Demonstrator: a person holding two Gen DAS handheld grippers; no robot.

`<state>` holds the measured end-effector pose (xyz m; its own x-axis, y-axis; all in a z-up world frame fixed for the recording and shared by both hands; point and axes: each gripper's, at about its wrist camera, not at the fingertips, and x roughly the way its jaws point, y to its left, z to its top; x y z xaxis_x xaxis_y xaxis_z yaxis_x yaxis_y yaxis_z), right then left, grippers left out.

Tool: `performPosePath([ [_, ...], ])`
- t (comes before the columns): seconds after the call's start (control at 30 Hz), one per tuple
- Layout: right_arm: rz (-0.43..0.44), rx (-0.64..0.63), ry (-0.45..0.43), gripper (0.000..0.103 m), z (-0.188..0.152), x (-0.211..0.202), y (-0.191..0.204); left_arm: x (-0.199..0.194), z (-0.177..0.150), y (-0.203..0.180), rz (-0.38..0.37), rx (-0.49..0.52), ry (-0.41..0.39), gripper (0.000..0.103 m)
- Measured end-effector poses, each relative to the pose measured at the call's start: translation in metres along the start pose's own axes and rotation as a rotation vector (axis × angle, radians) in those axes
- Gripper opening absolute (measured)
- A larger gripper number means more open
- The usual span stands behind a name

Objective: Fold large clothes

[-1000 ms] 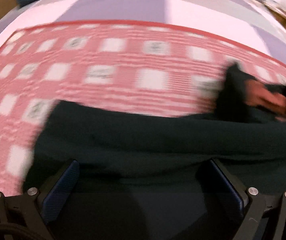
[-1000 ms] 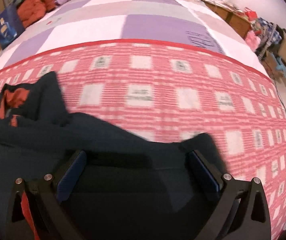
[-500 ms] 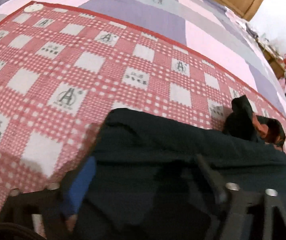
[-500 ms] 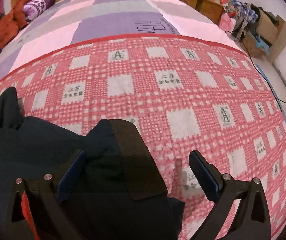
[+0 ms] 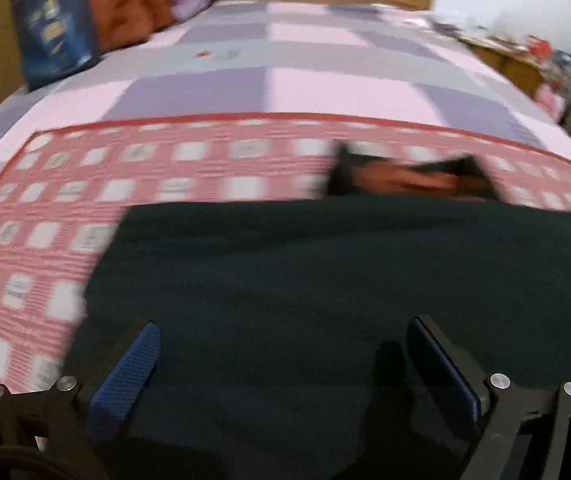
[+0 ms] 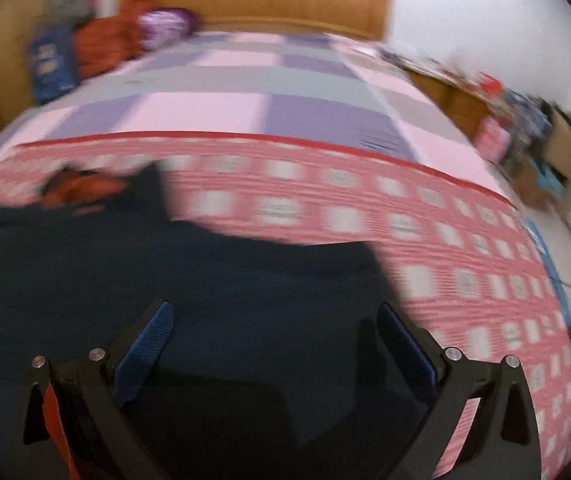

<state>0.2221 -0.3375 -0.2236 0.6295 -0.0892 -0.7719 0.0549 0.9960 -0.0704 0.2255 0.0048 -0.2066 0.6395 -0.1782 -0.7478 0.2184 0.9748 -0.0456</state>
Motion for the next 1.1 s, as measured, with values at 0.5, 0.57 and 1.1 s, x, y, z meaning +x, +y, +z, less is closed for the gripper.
performPosePath([
  [0.5,-0.032,0.077,0.082,0.102,-0.112,-0.041,-0.059,-0.02,-0.078,0.036,0.163,-0.046,0.122,0.103],
  [0.57,-0.117,0.167,0.12,0.102,-0.125,-0.042,-0.102,-0.026,-0.084,0.055,0.218,-0.06,0.148,0.103],
  [1.1,-0.044,0.151,0.129,0.102,-0.157,-0.215,-0.047,-0.18,-0.087,-0.022,0.225,-0.132,0.26,0.103],
])
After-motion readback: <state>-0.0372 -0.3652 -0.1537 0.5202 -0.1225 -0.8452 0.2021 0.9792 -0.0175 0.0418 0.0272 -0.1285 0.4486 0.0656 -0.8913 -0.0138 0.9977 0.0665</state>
